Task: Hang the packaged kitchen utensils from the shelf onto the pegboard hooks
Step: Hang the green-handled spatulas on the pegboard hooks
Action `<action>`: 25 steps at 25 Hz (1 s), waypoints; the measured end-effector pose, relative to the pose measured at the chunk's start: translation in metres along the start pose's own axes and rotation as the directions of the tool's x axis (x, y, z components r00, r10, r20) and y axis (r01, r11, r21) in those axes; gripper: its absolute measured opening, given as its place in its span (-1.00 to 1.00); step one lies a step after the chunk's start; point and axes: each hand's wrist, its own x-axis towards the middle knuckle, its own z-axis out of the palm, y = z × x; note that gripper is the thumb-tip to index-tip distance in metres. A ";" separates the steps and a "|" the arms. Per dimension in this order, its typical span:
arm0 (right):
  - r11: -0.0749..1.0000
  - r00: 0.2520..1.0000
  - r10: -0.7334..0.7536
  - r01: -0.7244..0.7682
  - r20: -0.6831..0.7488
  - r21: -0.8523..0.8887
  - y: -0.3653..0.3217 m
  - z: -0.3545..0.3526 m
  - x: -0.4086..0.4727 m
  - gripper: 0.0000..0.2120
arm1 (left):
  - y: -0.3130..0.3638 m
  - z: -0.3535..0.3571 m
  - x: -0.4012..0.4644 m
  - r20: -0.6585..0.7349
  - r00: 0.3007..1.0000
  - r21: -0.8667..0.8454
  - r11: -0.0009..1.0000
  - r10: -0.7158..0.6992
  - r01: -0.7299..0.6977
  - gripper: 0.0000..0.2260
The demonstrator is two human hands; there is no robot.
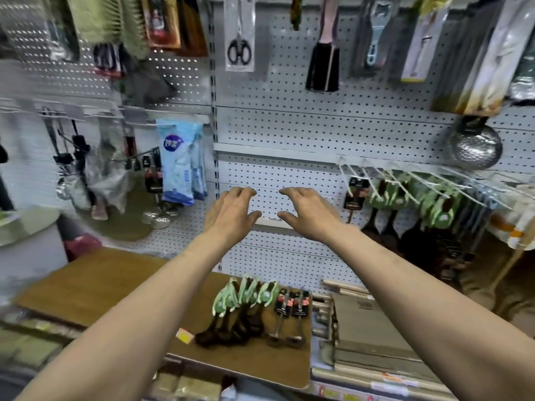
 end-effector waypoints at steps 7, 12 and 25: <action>0.995 0.992 0.092 -0.094 0.086 0.022 -0.057 0.077 0.098 -0.46 | -0.126 0.036 0.059 0.079 0.996 -0.071 0.997 0.037 -0.032 -0.56; 0.980 0.959 0.178 -0.192 0.219 0.043 -0.054 0.155 0.129 -0.46 | -0.175 0.104 0.067 0.229 0.973 -0.087 0.996 0.003 0.018 -0.56; 0.829 0.665 0.292 -0.535 0.687 0.165 0.028 0.446 0.108 -0.50 | -0.244 0.370 0.030 0.698 0.670 -0.111 0.885 -0.255 0.452 -0.58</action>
